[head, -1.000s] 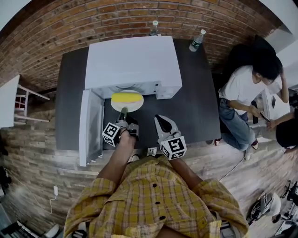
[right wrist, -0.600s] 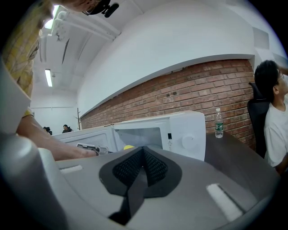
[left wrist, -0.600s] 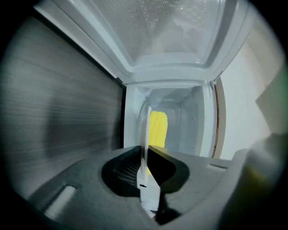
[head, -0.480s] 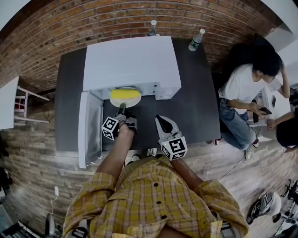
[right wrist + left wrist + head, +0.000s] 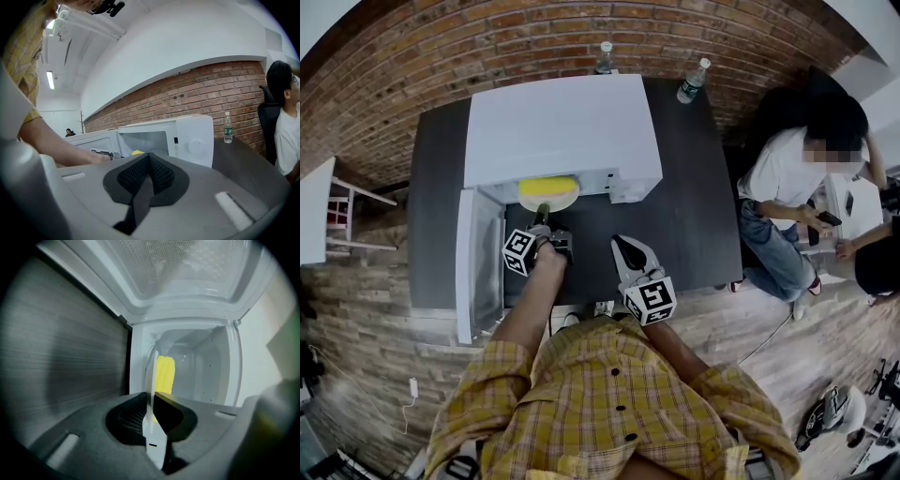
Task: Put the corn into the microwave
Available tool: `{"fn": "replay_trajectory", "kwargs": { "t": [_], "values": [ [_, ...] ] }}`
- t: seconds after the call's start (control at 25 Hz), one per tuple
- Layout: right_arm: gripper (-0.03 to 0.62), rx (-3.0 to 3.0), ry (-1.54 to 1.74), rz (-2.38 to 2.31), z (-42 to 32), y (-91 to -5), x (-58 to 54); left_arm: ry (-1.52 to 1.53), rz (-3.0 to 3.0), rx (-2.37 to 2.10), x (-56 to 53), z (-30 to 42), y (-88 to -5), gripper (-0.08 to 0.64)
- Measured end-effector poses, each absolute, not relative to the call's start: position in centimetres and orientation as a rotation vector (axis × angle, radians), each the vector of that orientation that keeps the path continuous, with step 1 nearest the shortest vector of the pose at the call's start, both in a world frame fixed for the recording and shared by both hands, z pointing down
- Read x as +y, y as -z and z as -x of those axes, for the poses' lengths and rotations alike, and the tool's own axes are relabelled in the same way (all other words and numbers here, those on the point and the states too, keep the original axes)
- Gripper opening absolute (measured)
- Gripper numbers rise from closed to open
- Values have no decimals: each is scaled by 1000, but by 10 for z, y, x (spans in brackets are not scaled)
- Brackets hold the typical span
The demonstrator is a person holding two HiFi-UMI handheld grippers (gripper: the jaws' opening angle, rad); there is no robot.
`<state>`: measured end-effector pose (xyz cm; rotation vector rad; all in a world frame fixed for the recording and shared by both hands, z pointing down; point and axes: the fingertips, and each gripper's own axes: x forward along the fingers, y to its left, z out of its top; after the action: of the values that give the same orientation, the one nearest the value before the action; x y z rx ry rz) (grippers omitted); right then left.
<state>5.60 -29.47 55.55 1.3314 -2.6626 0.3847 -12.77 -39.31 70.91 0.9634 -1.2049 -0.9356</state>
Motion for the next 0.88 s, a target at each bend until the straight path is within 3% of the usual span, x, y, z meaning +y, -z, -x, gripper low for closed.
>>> {"fn": "replay_trajectory", "kwargs": {
  "t": [0.88],
  "values": [
    [0,-2646,-409,-1364,-68,-559,-295,974,-910,-1203,-417,125,-714,38]
  ]
}}
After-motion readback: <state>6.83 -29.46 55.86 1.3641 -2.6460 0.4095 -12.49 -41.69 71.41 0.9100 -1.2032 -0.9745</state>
